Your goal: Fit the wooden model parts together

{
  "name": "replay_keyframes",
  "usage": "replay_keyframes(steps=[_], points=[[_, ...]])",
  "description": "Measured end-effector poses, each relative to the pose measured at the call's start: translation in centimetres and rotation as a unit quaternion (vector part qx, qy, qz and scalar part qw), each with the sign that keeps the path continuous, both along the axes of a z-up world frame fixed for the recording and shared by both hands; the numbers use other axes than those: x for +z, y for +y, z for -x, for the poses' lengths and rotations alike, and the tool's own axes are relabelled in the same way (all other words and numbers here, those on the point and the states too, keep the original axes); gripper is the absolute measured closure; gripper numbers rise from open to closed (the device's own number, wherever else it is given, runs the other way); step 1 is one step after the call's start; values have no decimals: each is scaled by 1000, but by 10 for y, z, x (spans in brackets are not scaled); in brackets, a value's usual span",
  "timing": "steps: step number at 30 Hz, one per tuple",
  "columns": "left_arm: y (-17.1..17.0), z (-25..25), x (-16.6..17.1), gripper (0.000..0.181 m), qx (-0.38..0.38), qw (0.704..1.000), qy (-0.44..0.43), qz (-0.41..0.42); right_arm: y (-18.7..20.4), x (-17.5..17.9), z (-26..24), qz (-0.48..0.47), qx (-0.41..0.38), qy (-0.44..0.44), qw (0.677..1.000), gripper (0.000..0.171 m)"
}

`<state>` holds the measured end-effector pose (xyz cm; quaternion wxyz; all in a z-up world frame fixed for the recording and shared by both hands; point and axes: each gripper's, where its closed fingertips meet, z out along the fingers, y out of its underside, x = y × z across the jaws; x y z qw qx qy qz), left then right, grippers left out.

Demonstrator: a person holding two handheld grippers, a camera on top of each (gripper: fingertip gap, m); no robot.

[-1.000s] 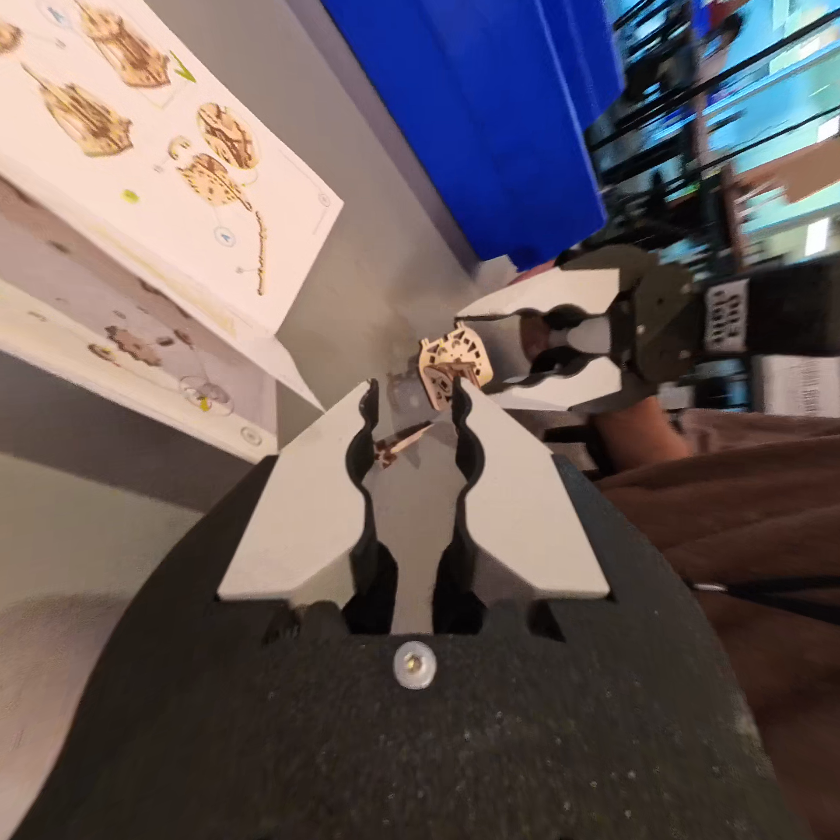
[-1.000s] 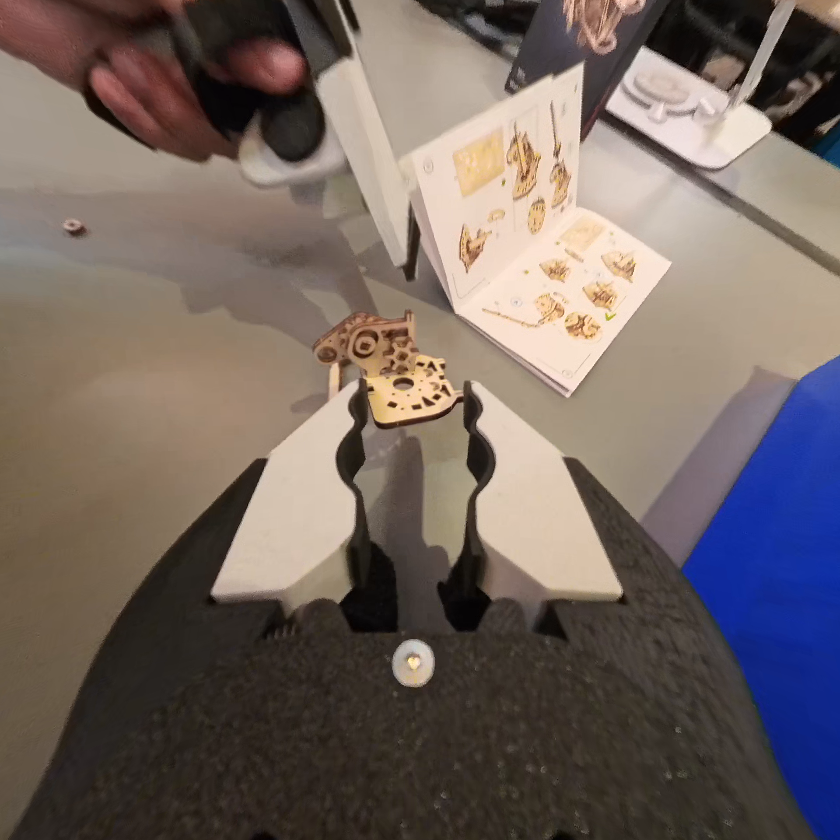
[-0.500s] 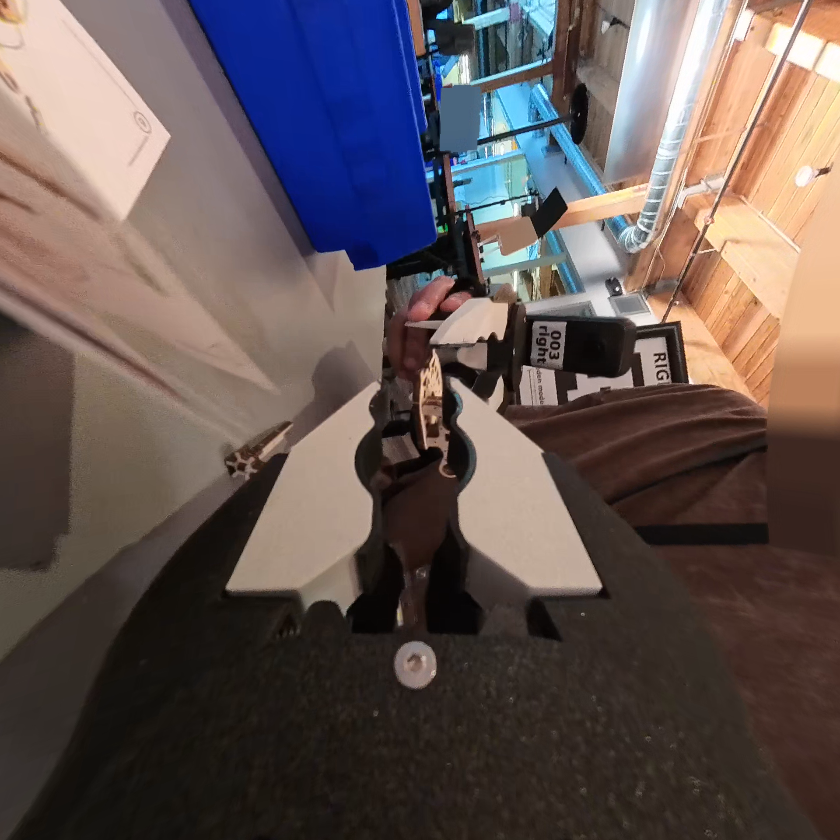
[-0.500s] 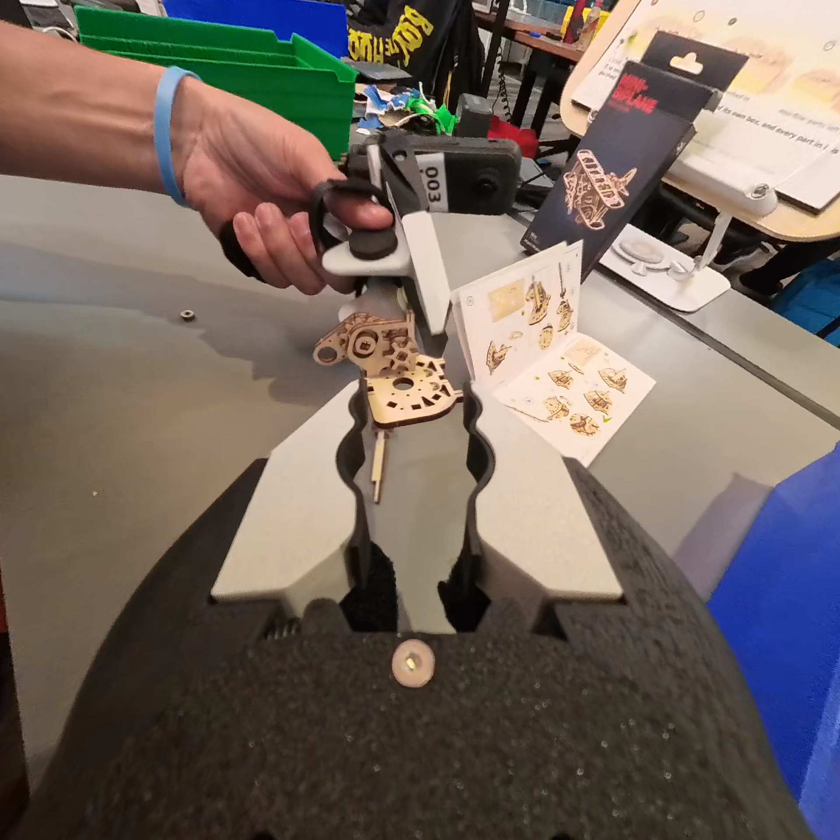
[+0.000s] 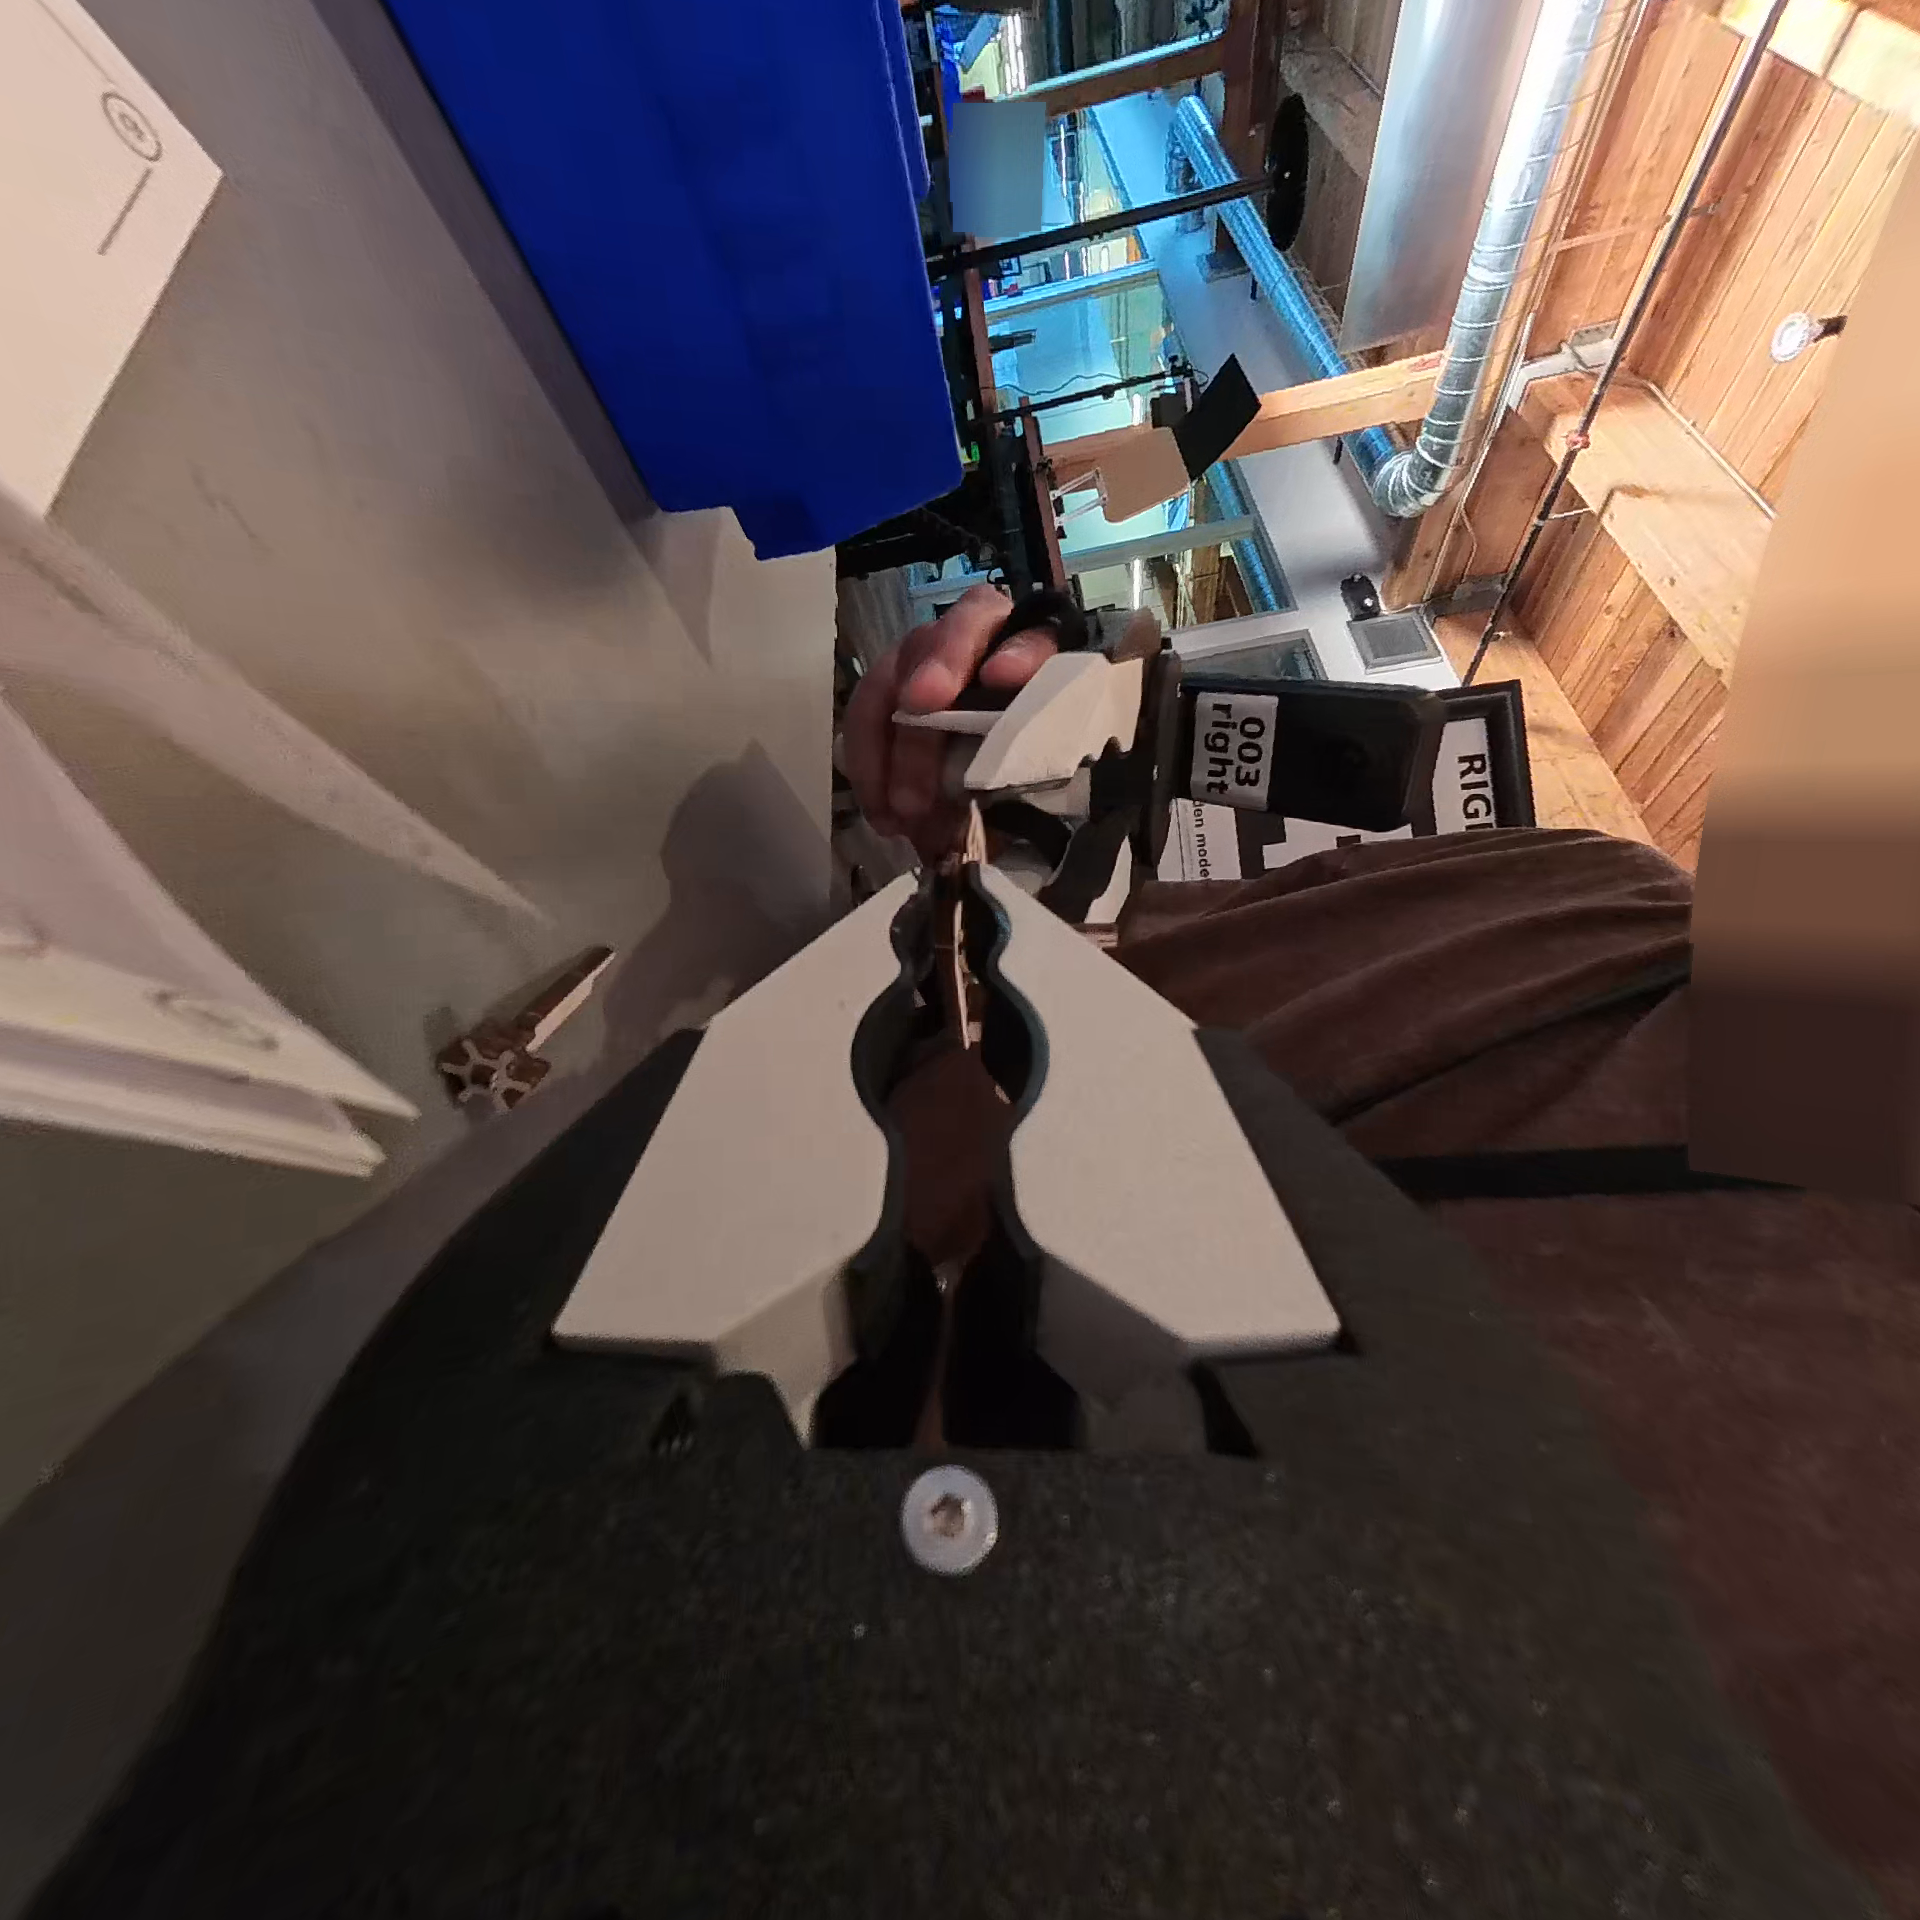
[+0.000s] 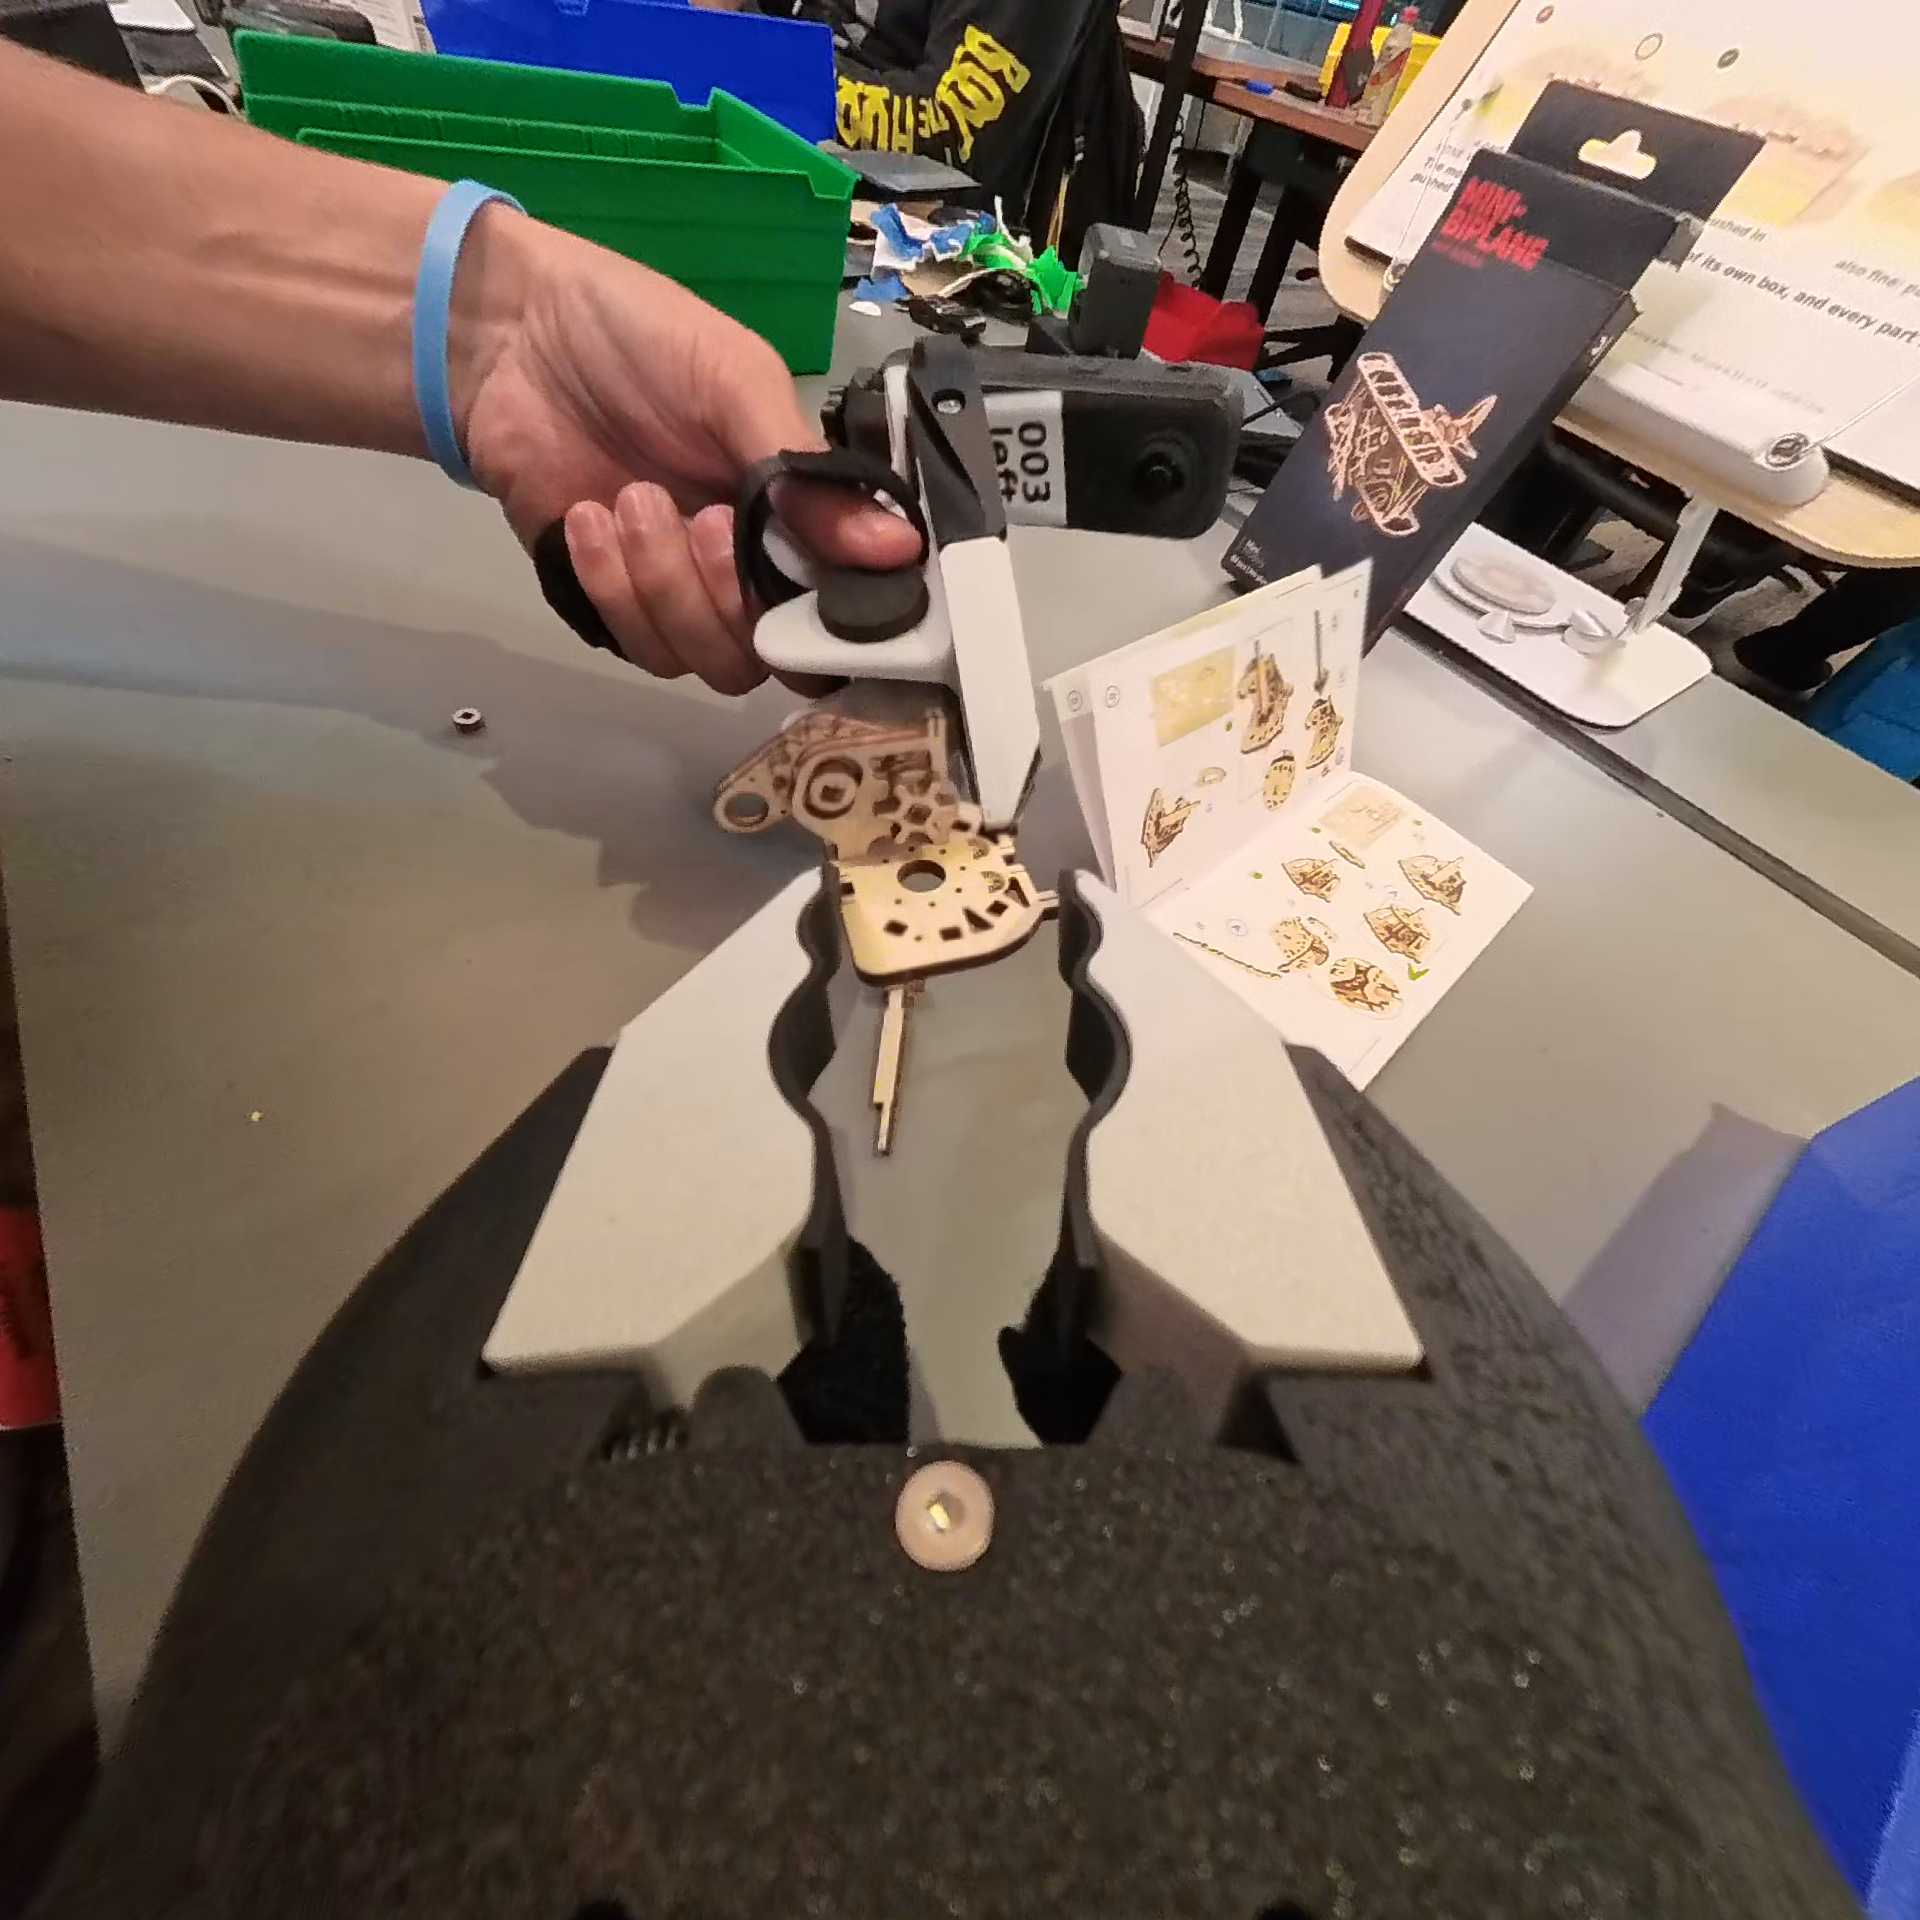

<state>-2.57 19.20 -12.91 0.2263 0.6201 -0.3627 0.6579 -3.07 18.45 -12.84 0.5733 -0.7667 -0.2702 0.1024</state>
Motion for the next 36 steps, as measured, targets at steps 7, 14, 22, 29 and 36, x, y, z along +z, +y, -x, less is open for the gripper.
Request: replay_keyframes(steps=[7, 14, 22, 29, 36], points=[[5, 3, -3, 181, 0, 999, -23, -40, -1, 6, -18, -58, -69, -33, 995, 154], [49, 15, 15, 180, 88, 990, -82, -70, -13, -27, -3, 117, -11, 78, 990, 136], [97, 53, 41, 180, 256, 953, -142, -75, 1, -37, 6, 145, -23, 98, 984, 138], [78, 43, 51, 180, 263, 948, -170, -53, 11, -14, 9, 99, -39, 133, 985, 140], [76, 32, 52, 180, 243, 952, -170, -69, 2, -20, -22, 112, -78, 136, 981, 143]])
